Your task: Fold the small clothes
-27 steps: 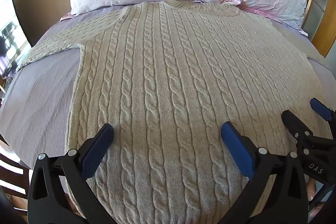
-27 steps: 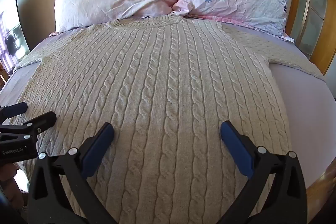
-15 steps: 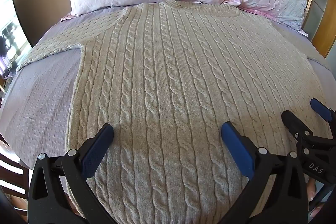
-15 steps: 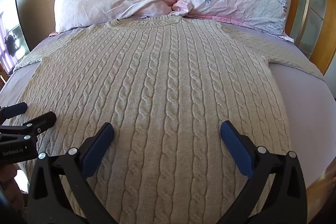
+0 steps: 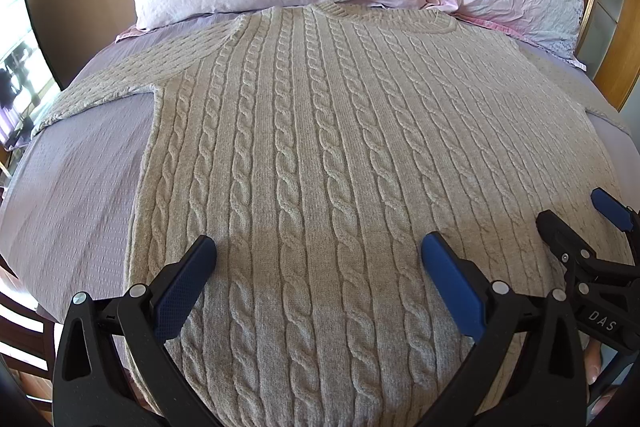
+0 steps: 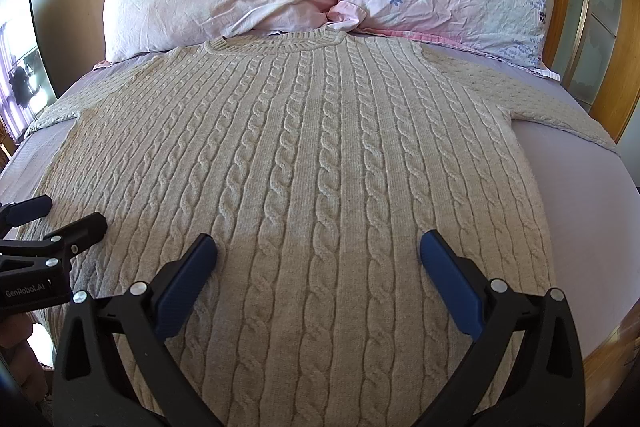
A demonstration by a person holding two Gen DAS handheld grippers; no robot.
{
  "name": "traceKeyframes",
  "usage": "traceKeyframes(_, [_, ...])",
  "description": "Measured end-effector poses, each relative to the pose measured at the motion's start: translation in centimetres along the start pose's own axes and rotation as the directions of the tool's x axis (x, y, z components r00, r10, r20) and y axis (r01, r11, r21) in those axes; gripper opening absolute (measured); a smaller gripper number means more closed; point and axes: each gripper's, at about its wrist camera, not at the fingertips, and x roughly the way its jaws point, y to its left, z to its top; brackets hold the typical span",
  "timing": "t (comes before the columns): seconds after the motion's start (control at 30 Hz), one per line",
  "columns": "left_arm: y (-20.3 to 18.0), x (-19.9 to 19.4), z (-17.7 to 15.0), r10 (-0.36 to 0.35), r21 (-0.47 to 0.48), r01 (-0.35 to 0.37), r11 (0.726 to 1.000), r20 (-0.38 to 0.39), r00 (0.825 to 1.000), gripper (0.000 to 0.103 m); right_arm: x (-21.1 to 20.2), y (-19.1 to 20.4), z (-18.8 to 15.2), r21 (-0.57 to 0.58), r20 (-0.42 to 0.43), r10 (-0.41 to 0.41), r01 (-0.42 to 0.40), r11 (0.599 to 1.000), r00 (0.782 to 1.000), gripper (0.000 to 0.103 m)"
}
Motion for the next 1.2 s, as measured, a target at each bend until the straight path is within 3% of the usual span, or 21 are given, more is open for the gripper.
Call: traceKeyframes(1.2, [0.00,-0.26,-0.33,0.000,0.000,0.000,1.000,0.010,1.000,0.102,-0.02,-0.01,-0.01,0.000,0.001,-0.001,0.001,1.000,1.000,0.101])
